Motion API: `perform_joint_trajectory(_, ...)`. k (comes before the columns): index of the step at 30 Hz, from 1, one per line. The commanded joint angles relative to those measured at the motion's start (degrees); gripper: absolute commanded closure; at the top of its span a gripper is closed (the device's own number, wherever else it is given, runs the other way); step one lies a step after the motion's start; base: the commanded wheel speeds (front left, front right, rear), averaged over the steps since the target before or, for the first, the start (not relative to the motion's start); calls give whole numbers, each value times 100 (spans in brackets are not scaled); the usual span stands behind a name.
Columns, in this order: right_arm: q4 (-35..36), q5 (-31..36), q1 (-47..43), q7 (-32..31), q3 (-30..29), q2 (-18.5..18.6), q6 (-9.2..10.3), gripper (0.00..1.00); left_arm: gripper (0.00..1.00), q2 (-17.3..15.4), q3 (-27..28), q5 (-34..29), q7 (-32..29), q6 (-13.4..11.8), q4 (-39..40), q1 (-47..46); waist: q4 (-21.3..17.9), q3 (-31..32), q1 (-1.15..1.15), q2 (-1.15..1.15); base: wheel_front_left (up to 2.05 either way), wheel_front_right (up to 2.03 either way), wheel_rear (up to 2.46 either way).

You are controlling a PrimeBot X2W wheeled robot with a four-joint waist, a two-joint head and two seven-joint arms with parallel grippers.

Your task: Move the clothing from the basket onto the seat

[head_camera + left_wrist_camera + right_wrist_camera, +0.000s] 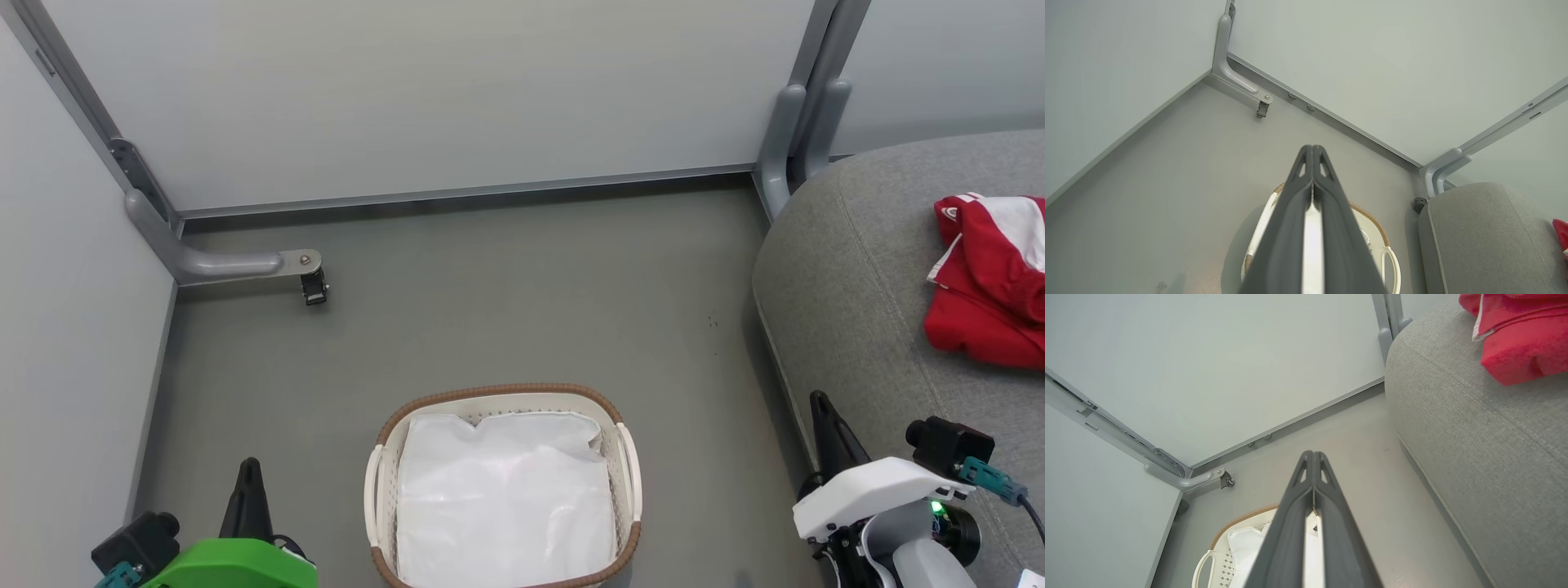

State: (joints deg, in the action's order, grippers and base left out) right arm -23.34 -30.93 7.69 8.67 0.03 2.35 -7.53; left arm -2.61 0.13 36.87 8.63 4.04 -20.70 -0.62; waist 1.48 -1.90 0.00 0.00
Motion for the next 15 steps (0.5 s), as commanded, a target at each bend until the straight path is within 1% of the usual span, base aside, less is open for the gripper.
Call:
perform_joint_trajectory(1,125,-250,48,-49,-47,27,2,100,100,-16,52,239,-42,31,104,-186,-2,3,0,0,0,0,0)
perform_joint_trajectory(15,296,-1433,5,-345,-171,35,2,100,100,-20,170,1307,-339,99,222,-273,-22,26,0,0,0,0,0)
